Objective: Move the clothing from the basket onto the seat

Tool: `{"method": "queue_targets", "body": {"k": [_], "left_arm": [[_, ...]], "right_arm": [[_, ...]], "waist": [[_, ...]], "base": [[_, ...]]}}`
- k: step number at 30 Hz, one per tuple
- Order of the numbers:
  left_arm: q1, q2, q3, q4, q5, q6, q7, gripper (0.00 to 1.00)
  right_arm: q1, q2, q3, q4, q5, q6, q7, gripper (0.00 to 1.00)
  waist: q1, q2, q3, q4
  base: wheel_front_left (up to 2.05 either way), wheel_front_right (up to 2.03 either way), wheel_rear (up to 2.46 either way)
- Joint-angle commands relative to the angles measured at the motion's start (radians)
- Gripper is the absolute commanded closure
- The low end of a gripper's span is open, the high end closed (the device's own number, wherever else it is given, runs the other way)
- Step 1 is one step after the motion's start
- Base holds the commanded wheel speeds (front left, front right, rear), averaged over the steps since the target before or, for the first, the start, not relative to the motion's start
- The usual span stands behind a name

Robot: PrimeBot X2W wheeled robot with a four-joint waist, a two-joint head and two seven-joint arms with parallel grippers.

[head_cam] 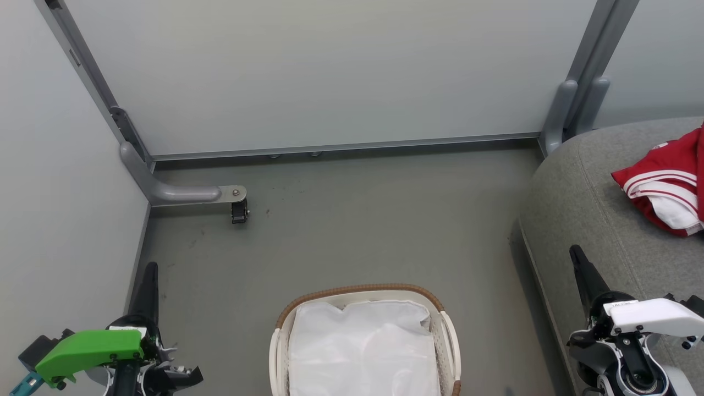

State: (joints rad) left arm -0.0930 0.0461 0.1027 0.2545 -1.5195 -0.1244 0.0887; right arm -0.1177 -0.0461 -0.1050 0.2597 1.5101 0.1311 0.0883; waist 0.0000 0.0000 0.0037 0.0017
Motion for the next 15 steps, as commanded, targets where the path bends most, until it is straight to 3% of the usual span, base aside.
{"method": "queue_targets", "body": {"k": [1, 15], "left_arm": [[-0.016, 0.007, 0.006, -0.006, -0.022, -0.007, 0.006, 1.0], [-0.022, 0.007, 0.014, -0.011, -0.095, -0.009, 0.03, 1.0]], "right_arm": [[0.01, -0.006, -0.004, -0.008, 0.023, -0.001, 0.009, 1.0], [0.015, -0.007, -0.011, -0.018, 0.104, -0.001, 0.029, 1.0]], "waist": [[0.0, 0.0, 0.0, 0.0], [0.0, 0.0, -0.001, -0.002]], "base": [[0.0, 0.0, 0.0], [0.0, 0.0, 0.0]]}}
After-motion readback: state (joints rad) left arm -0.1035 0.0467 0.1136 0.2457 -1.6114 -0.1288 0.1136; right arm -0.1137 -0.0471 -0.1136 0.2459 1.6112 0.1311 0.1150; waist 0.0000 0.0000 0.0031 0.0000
